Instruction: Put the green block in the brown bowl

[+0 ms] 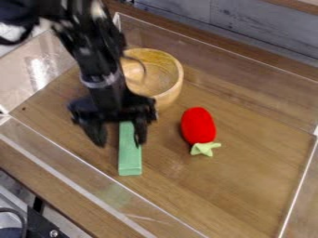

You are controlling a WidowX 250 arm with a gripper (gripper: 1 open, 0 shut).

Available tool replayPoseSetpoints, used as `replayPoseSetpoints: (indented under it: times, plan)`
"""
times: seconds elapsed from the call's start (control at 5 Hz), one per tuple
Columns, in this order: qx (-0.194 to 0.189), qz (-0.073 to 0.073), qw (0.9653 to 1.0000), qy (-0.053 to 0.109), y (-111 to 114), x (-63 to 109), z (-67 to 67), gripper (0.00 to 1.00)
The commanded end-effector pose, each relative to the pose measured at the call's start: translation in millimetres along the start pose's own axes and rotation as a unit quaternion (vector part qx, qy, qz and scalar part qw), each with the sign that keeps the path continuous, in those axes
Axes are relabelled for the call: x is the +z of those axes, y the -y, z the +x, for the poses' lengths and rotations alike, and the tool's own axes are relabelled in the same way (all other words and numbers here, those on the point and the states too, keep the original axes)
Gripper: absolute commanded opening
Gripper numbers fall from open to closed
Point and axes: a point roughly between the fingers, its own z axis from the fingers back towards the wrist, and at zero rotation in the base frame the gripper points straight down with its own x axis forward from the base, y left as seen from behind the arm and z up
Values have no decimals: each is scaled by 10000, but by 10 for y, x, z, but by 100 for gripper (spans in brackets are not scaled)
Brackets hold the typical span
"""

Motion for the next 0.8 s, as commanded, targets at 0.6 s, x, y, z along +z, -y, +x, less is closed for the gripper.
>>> replayPoseSetpoints:
  times: [0.6]
  plan:
    - [140, -258, 9994, 169, 37, 476, 339, 0]
